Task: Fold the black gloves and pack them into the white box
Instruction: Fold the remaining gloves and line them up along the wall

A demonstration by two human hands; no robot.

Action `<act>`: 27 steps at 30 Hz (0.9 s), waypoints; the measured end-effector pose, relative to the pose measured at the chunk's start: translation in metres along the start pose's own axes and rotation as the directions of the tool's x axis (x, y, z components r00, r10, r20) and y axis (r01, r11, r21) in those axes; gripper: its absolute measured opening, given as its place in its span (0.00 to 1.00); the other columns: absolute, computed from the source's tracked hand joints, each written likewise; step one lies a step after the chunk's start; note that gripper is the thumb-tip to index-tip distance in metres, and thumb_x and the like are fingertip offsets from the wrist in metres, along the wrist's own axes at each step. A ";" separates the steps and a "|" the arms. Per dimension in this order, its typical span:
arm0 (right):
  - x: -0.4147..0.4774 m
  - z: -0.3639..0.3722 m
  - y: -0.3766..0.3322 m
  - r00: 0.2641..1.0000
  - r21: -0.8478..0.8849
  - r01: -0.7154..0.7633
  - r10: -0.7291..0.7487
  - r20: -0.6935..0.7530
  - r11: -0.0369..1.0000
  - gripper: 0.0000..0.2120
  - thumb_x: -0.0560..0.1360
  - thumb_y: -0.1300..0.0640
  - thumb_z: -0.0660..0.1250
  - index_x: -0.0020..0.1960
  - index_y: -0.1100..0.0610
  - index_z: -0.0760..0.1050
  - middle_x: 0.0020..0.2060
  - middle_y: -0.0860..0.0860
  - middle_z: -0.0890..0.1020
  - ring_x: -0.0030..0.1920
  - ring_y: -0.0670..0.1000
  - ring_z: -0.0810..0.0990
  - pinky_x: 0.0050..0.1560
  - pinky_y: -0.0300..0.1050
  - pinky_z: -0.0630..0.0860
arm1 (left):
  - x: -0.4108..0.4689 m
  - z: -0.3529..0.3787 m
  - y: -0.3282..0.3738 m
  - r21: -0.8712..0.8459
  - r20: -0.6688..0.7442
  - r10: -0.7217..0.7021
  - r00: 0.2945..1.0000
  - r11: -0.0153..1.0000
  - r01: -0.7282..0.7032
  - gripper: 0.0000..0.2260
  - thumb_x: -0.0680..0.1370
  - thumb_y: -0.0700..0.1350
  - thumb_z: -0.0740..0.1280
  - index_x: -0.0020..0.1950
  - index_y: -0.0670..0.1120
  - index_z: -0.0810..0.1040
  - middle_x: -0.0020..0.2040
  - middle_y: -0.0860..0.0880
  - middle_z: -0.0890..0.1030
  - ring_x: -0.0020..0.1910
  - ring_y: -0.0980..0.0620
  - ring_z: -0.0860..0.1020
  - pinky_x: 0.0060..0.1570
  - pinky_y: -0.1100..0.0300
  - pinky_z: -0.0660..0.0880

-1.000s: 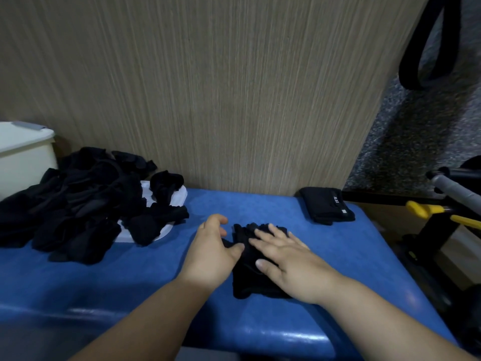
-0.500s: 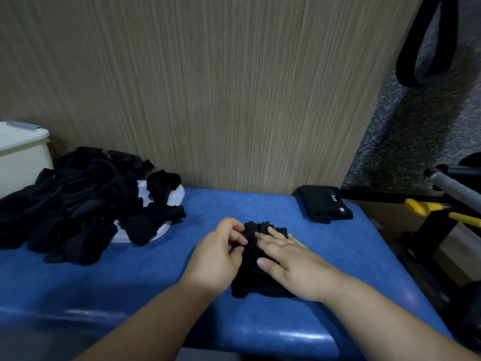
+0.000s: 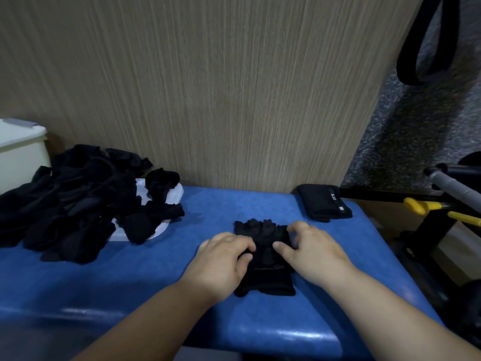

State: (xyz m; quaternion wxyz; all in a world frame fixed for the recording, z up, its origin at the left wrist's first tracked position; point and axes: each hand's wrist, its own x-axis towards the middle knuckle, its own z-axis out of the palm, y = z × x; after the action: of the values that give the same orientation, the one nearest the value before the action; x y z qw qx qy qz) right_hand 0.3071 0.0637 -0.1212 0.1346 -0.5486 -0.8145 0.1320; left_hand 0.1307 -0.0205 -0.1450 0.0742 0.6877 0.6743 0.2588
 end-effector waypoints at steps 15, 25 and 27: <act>-0.015 -0.012 0.016 0.998 0.244 0.069 -0.070 -0.004 0.967 0.17 0.75 0.58 0.68 0.60 0.44 0.71 0.43 0.41 0.70 0.48 0.44 0.72 0.45 0.32 0.63 | -0.006 0.011 0.025 0.007 0.131 0.082 0.988 0.996 -0.084 0.14 0.81 0.55 0.56 0.66 0.60 0.69 0.70 0.65 0.62 0.70 0.62 0.56 0.69 0.60 0.51; -0.029 -0.043 0.072 0.997 0.035 -0.079 0.080 -0.020 0.996 0.19 0.76 0.56 0.67 0.66 0.48 0.70 0.59 0.52 0.74 0.59 0.52 0.75 0.56 0.41 0.69 | 0.023 0.050 0.082 0.019 0.130 0.152 0.980 0.988 -0.156 0.17 0.82 0.53 0.55 0.71 0.57 0.67 0.71 0.61 0.66 0.71 0.59 0.60 0.70 0.60 0.54; -0.030 -0.047 0.084 0.992 0.018 -0.110 0.111 -0.052 0.994 0.20 0.75 0.55 0.68 0.66 0.49 0.71 0.58 0.53 0.74 0.57 0.53 0.76 0.57 0.43 0.71 | 0.030 0.057 0.095 0.036 0.166 0.150 0.975 0.987 -0.159 0.18 0.82 0.53 0.54 0.73 0.56 0.65 0.74 0.59 0.64 0.74 0.57 0.57 0.72 0.59 0.52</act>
State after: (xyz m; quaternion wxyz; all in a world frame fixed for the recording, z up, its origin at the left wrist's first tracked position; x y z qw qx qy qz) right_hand 0.4076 0.0693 -0.1105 0.1527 -0.5951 -0.7781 0.1308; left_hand 0.2397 0.0154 -0.1436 0.0917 0.7585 0.6166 0.1899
